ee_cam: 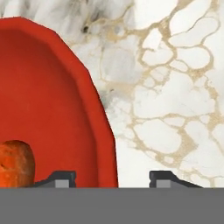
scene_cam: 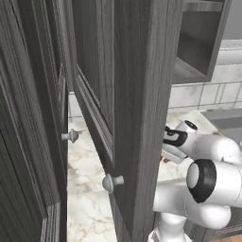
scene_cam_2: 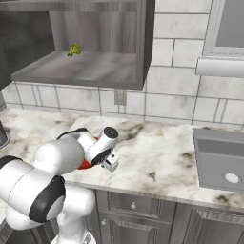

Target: Pick the carrot from the cabinet and place it in the bowl. Then pick the bowl and place it in the sink. Then turn on the sink facuet.

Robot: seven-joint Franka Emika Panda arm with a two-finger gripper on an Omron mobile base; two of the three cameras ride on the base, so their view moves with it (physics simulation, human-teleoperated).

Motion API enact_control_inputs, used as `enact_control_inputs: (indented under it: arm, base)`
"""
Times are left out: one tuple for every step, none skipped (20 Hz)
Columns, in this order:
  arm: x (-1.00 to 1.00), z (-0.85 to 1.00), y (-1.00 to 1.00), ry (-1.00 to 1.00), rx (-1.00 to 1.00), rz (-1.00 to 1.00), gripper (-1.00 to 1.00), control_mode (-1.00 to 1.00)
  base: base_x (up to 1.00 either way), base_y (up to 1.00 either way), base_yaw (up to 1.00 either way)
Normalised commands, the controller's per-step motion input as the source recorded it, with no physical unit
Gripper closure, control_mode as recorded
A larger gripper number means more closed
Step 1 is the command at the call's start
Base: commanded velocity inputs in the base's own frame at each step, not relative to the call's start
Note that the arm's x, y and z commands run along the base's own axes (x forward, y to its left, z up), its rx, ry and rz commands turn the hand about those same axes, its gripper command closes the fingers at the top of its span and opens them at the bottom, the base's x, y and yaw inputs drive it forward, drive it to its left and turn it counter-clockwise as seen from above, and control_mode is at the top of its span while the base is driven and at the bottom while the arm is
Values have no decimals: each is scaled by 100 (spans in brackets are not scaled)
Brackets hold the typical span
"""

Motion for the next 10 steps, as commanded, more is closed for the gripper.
enact_control_inputs:
  arm:
    - [0,0,0,1,9,0,100,-100]
    - [0,0,0,7,8,0,100,-100]
    - [0,0,0,7,7,0,100,-100]
    - [0,0,0,7,3,0,100,-100]
    - [0,0,0,11,3,0,100,-100]
    - [-15,4,0,5,0,0,100,-100]
    - [-34,10,0,0,0,0,100,-100]
    - [-41,19,0,0,0,-1,100,-100]
    - [-44,29,0,0,0,-4,100,-100]
    - [-50,41,0,0,0,-5,100,-100]
  base:
    - [0,0,0]
    - [0,0,0]
    - [0,0,0]
    - [0,0,0]
    - [0,0,0]
    - [0,0,0]
    - [0,0,0]
    - [0,0,0]
    - [0,0,0]
    - [0,0,0]
